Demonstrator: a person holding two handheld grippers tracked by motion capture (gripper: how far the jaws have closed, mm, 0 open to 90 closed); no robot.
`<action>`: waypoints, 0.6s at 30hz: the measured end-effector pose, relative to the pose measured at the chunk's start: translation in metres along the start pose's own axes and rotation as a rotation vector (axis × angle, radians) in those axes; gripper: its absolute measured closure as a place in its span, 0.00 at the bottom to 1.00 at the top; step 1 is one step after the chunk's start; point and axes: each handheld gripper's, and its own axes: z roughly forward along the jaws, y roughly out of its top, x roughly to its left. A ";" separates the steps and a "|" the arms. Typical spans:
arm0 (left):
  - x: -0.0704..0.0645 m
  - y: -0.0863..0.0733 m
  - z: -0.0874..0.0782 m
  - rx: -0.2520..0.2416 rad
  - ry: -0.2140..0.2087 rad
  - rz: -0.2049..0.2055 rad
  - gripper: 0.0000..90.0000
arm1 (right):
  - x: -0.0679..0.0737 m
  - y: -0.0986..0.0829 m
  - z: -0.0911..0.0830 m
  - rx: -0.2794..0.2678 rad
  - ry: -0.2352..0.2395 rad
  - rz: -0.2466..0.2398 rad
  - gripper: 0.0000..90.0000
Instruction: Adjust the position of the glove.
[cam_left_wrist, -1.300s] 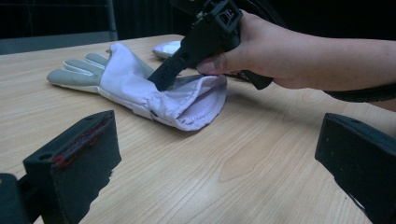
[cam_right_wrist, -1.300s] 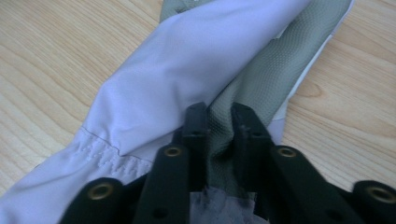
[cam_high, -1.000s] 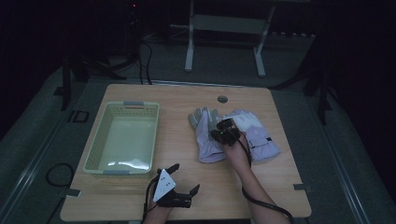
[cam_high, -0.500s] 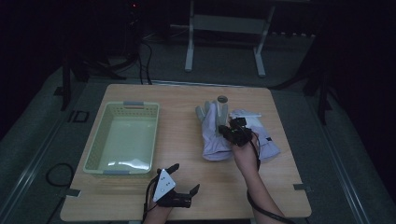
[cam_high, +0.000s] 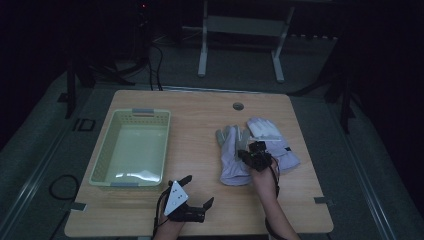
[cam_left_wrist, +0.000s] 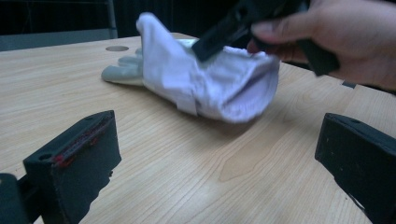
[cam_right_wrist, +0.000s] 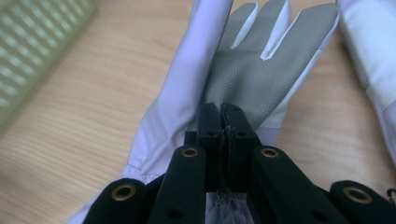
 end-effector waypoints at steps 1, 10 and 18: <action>0.000 0.000 0.000 -0.001 -0.001 -0.001 0.00 | -0.003 -0.005 0.006 0.013 -0.011 -0.003 0.97; 0.000 0.000 0.000 0.003 -0.005 0.000 0.00 | -0.009 -0.021 0.019 0.029 -0.040 -0.012 0.86; 0.001 0.000 0.001 0.006 -0.009 -0.003 0.00 | -0.007 -0.024 0.021 0.026 -0.033 -0.031 0.71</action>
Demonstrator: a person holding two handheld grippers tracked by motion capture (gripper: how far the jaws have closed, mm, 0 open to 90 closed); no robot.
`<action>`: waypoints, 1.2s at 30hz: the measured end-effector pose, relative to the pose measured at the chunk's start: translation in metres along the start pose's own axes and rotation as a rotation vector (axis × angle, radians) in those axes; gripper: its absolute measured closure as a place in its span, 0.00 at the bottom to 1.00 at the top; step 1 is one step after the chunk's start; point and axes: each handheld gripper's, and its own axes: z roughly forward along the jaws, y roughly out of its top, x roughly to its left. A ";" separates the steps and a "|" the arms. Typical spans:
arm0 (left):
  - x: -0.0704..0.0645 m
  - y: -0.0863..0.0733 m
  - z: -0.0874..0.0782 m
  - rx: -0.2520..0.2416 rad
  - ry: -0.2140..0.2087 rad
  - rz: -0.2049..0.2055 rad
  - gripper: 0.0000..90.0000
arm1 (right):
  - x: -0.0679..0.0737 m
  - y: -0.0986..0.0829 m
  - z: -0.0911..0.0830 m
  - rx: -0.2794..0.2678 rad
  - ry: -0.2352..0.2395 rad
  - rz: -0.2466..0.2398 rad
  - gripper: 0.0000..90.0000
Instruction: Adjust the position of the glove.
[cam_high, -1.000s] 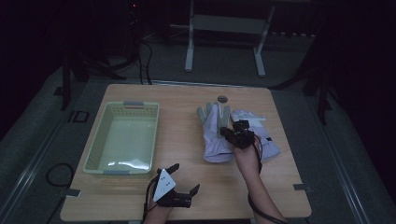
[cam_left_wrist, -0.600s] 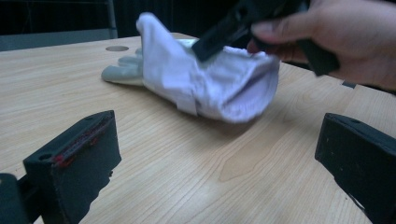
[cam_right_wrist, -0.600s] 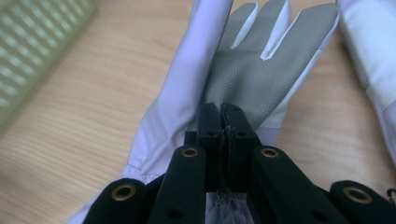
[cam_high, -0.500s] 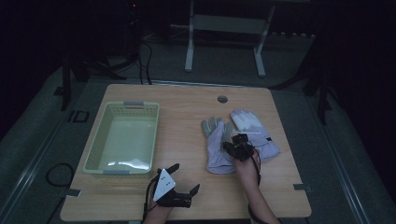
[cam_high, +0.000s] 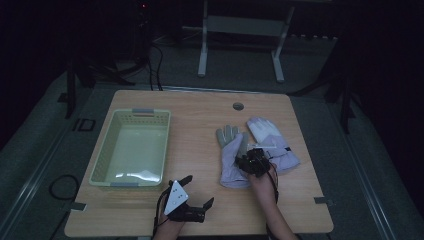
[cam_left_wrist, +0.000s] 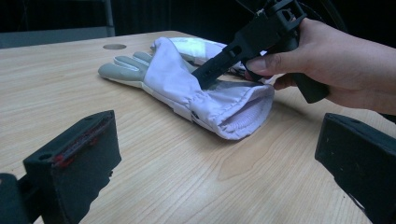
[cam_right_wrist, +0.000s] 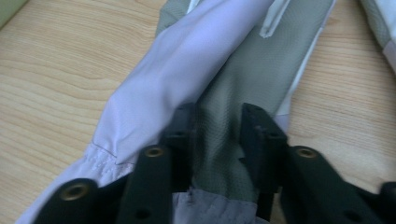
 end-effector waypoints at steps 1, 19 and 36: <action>0.000 0.000 0.000 0.000 0.000 0.000 0.00 | 0.000 0.000 0.000 -0.001 0.000 -0.003 0.71; -0.001 0.000 0.000 0.000 0.003 0.003 0.00 | -0.072 0.039 -0.049 -0.025 0.001 -0.109 0.64; 0.001 0.000 0.000 0.003 -0.005 -0.012 0.00 | -0.142 0.050 -0.023 0.004 0.016 -0.156 0.56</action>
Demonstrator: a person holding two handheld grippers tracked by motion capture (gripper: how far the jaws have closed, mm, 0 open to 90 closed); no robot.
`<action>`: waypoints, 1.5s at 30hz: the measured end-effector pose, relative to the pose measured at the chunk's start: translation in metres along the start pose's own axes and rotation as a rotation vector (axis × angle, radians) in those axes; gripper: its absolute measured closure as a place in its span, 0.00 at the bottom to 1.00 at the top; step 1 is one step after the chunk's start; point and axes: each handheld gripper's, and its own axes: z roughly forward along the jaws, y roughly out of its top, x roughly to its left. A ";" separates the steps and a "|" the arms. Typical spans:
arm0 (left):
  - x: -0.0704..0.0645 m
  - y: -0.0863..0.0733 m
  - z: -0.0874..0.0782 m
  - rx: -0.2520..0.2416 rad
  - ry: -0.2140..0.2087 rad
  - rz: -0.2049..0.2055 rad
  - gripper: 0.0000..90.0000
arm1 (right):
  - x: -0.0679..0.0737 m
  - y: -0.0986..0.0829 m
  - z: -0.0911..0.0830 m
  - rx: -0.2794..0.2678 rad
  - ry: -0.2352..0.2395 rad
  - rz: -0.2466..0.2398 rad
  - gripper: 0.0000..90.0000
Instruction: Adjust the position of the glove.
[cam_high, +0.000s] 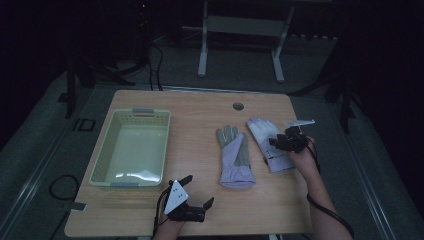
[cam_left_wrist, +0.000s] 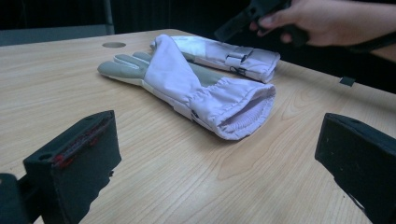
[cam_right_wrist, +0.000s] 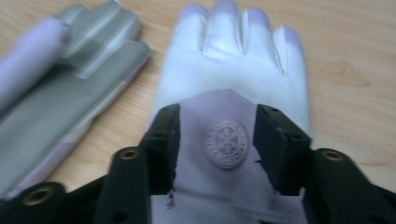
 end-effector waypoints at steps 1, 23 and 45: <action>0.001 0.000 0.000 -0.003 -0.004 -0.011 0.00 | -0.005 -0.005 0.014 0.057 -0.021 0.009 0.57; -0.001 0.000 0.000 0.001 0.001 0.004 0.00 | 0.003 -0.013 0.010 0.005 -0.024 0.130 0.88; -0.001 0.000 0.000 0.002 0.006 0.009 0.00 | 0.033 -0.004 -0.088 -0.088 -0.146 0.227 0.90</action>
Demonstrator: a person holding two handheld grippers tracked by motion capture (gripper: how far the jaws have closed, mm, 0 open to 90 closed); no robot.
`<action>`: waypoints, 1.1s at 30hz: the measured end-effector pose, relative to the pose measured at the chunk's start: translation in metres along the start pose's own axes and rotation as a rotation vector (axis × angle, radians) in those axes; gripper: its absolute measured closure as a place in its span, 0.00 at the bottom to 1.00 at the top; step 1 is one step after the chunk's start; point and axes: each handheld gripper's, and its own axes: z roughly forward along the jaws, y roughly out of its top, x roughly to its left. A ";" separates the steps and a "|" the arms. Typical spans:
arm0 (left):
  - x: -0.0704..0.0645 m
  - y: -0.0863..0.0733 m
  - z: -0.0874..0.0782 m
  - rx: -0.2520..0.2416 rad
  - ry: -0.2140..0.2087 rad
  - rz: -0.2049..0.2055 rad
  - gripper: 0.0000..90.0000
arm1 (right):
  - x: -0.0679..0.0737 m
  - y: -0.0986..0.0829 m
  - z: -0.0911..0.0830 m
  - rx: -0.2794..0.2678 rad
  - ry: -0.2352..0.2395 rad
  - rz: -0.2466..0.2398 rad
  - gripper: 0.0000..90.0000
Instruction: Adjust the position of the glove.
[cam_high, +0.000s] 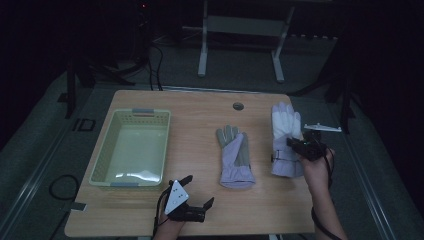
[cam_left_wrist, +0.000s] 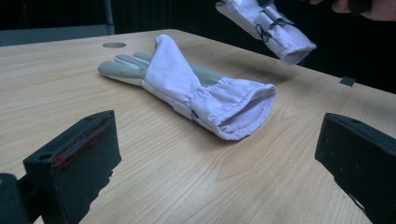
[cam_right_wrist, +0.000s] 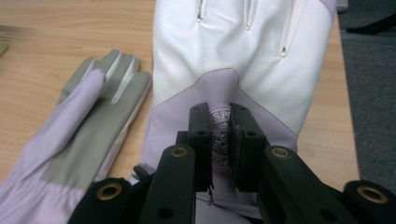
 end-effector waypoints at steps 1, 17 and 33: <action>0.000 0.000 0.000 0.000 0.000 0.001 0.00 | 0.002 -0.003 -0.002 0.001 -0.008 0.000 0.90; 0.000 0.000 0.000 0.007 -0.003 0.009 0.00 | 0.007 -0.041 0.038 0.115 -0.052 0.045 0.89; 0.000 0.000 0.000 0.007 -0.002 0.007 0.00 | 0.002 -0.049 0.060 0.135 -0.028 0.063 0.75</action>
